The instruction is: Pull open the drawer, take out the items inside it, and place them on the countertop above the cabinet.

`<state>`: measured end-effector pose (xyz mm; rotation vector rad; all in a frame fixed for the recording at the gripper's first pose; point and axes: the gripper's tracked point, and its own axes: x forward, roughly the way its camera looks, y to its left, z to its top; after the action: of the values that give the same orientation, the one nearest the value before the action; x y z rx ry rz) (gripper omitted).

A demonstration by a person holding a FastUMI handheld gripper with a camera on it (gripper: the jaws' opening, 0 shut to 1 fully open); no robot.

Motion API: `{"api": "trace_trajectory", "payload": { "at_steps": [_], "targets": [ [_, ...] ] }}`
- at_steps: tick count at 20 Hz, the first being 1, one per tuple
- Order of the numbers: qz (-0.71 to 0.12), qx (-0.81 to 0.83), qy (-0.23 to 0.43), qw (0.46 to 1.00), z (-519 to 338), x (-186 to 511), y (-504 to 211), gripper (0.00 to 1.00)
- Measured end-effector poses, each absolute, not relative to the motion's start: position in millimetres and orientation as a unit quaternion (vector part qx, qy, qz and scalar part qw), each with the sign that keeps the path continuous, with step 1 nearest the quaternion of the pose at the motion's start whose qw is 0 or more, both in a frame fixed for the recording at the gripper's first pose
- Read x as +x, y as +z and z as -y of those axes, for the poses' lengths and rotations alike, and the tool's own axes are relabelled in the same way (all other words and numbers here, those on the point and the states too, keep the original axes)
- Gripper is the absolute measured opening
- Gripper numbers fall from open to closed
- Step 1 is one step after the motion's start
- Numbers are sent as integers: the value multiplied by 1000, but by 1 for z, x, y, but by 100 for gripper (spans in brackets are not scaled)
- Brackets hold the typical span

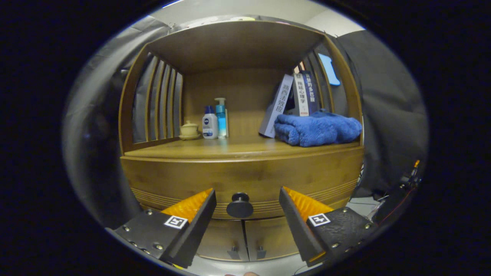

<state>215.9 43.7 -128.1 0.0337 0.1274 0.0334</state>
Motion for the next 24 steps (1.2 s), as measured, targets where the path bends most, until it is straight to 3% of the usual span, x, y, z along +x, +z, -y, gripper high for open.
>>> {"api": "trace_trajectory", "payload": {
  "at_steps": [1,6,10,13,15,24],
  "targets": [
    [-67,14,15,998,-44,220,-133,98],
    [-105,17,16,994,-50,230,-160,77],
    [-86,17,27,996,-53,234,-160,43],
    [-74,-8,26,997,-53,235,-159,43],
    [-75,8,28,997,-54,232,-160,34],
    [-79,22,11,997,-46,169,-160,35]
  ]
}}
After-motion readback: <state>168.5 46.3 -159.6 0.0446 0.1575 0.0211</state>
